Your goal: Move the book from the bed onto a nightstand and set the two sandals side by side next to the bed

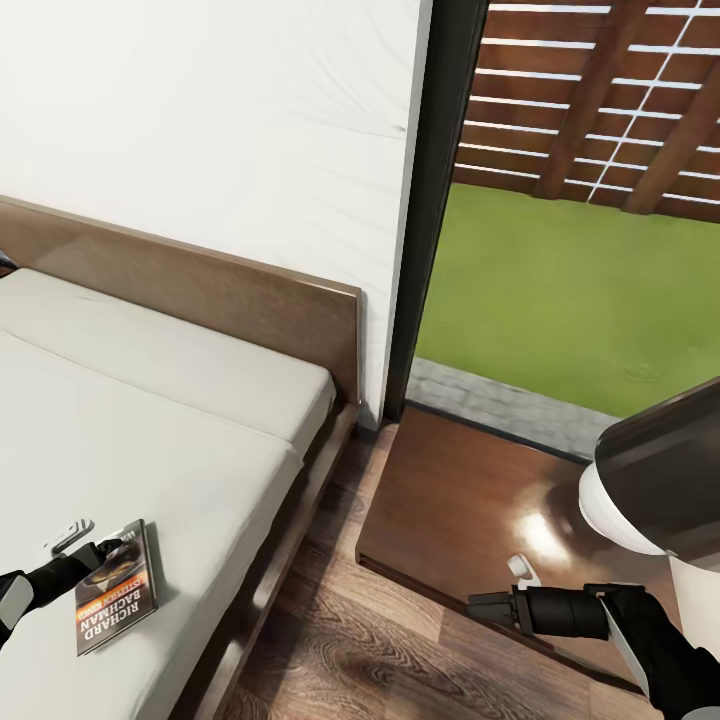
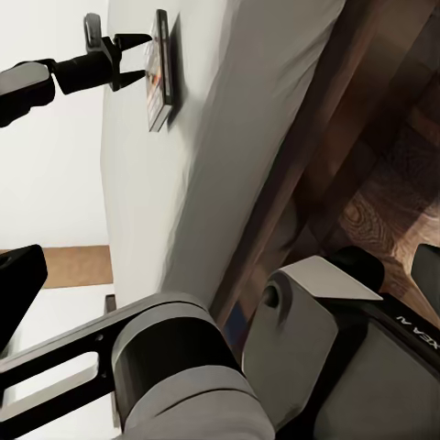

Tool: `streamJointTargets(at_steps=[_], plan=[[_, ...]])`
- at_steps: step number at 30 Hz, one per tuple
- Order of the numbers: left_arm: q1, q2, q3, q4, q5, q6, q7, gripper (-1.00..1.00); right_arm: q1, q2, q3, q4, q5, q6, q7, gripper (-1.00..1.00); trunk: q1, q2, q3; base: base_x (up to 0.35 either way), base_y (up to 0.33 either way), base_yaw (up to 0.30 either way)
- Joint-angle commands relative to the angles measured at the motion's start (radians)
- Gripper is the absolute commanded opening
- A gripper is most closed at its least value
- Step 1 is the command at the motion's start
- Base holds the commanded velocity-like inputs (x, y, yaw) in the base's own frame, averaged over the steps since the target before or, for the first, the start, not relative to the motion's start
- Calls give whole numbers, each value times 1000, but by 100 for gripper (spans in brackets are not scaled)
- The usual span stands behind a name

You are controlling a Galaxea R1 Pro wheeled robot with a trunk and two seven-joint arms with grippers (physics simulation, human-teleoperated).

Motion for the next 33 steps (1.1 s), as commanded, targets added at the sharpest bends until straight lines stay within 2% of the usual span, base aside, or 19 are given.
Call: streamJointTargets(at_steps=[1,12,22,33], plan=[[-1,0,8,-1,-2,8,-5,100,0,0,0,0,-1,11,3,100,0,0,-1,0,0,0],[-1,0,8,-1,-2,8,-5,100,0,0,1,0,-1,12,3,100,0,0,-1,0,0,-131],[-1,0,8,-1,-2,8,-5,100,0,0,3,0,0,12,3,100,0,0,-1,0,0,-14],[-1,0,8,-1,-2,8,-5,100,0,0,3,0,1,12,3,100,0,0,-1,0,0,-116]])
